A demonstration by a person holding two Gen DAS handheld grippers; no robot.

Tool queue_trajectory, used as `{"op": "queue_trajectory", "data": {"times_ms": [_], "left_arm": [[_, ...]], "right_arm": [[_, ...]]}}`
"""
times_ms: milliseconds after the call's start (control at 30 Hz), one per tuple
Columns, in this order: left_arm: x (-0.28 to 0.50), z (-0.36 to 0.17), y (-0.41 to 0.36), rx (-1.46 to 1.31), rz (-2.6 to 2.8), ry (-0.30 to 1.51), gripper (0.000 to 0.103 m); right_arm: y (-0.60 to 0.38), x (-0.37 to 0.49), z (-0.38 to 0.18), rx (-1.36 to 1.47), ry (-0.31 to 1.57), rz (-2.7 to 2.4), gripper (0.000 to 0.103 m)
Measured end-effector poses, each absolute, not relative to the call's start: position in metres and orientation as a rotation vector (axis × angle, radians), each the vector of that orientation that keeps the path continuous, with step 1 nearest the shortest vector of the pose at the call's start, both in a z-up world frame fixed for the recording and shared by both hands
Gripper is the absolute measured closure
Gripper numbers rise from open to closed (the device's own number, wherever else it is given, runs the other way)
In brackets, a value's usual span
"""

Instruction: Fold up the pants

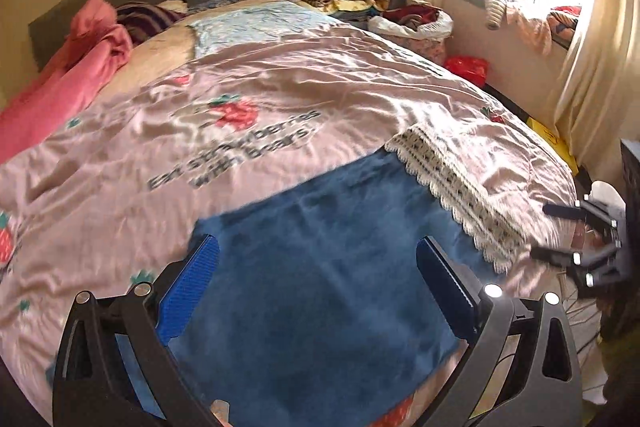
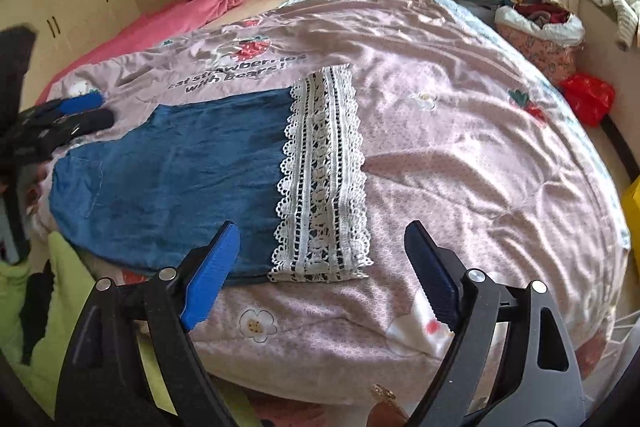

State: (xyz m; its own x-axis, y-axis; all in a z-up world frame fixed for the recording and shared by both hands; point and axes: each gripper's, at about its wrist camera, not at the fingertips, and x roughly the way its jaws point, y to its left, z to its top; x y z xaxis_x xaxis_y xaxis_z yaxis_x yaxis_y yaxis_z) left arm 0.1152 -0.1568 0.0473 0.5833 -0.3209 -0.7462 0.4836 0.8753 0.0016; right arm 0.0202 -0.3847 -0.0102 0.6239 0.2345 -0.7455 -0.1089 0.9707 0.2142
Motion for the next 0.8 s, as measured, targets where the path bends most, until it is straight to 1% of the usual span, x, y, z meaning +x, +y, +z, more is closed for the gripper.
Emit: {"op": "queue_trajectory", "data": {"times_ms": [433,633,667,700,733,767,800], "left_arm": [[0.212,-0.011,-0.238,0.301,-0.611,0.926,0.005],[0.240,-0.032,-0.258,0.254,-0.670,0.973,0.007],[0.246,-0.041,-0.262,0.241,-0.673,1.005,0.008],[0.248,-0.046,-0.263,0.228,-0.692,1.024,0.019],[0.248,-0.050,-0.265,0.216,-0.718,1.028,0.023],[0.247,-0.052,-0.265,0.218,-0.727,1.022,0.024],[0.244,-0.053,-0.266,0.222,-0.738,1.014,0.031]], "right_arm": [[-0.386,0.042,-0.039,0.254,0.916,0.234,0.025],[-0.391,0.050,-0.055,0.305,0.924,0.240,0.025],[-0.392,0.051,-0.058,0.312,0.925,0.245,0.024],[-0.392,0.051,-0.058,0.315,0.921,0.248,0.024],[-0.392,0.051,-0.058,0.318,0.914,0.251,0.025],[-0.392,0.051,-0.058,0.321,0.910,0.260,0.026],[-0.392,0.051,-0.057,0.314,0.905,0.264,0.032]]}}
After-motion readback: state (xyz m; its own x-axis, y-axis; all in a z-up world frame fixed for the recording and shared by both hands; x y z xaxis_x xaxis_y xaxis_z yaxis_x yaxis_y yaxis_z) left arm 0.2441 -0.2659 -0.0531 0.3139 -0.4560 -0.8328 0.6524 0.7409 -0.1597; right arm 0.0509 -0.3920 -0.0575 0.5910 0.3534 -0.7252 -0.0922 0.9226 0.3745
